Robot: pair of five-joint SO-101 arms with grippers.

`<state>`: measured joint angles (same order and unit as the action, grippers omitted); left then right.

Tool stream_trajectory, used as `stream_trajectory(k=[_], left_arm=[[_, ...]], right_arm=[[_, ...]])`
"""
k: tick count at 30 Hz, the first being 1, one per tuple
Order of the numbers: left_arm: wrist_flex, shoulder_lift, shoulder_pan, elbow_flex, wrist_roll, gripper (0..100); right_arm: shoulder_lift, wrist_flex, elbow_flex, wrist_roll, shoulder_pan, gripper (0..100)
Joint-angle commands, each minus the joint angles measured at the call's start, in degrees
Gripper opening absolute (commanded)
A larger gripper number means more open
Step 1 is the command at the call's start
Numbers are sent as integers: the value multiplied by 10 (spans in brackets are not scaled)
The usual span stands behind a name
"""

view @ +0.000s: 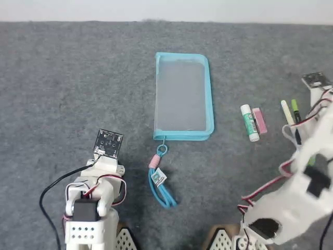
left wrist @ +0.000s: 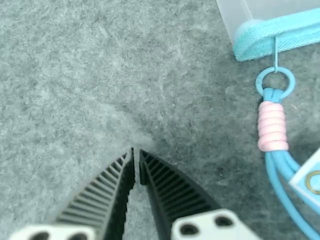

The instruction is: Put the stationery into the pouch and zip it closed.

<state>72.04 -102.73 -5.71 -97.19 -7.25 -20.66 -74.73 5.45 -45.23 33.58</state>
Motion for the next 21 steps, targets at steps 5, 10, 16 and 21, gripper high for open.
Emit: stream_trajectory(k=[5, 10, 16, 21], left_arm=[[2, -13, 4, 6, -5, 12], [2, -13, 4, 6, -5, 12], [2, -13, 4, 6, -5, 12], [2, -13, 4, 6, -5, 12]], right_arm=[[-142, -44, 200, 15, 11, 9], [-160, -62, 228, 17, 11, 76], [-115, -84, 228, 19, 7, 155], [-58, -138, 228, 23, -13, 155]])
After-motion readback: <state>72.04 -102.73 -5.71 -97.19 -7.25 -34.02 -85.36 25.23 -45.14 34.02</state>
